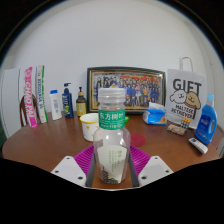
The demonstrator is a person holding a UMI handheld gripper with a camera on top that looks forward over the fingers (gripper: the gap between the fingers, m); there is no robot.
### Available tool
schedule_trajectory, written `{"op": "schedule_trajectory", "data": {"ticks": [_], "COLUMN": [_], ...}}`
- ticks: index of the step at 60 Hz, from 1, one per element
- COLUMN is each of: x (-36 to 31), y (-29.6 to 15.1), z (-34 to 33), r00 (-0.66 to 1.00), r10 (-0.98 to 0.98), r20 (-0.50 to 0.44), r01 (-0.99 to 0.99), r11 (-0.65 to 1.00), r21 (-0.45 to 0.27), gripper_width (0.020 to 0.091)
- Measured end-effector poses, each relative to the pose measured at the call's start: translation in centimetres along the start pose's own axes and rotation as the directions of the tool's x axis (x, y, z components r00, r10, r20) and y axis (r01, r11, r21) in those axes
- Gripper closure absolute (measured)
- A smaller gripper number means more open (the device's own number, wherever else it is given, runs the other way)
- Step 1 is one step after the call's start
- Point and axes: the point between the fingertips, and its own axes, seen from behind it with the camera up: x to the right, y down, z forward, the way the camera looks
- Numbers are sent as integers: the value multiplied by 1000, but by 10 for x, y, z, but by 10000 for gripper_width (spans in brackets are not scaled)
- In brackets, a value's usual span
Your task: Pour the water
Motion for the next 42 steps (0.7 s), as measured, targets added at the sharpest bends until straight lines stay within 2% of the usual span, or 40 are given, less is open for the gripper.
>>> {"op": "schedule_trajectory", "data": {"ticks": [11,19,26,33,42], "x": [2,14,37,59,74], "y": [0,-21,-64,-113,-152], "z": [2,2,10,30,70], "r00": [999,992,942,786,432], "r10": [17,-75,-278,-563,-863], "r20": [-39,-98,-188,-258,-262], "r01": [-18,71,269,548,834], "r11": [1000,996,961,826,493], "r21": [-22,-46,-69,-132,-249], "gripper_width": [694,694,696,697,696]}}
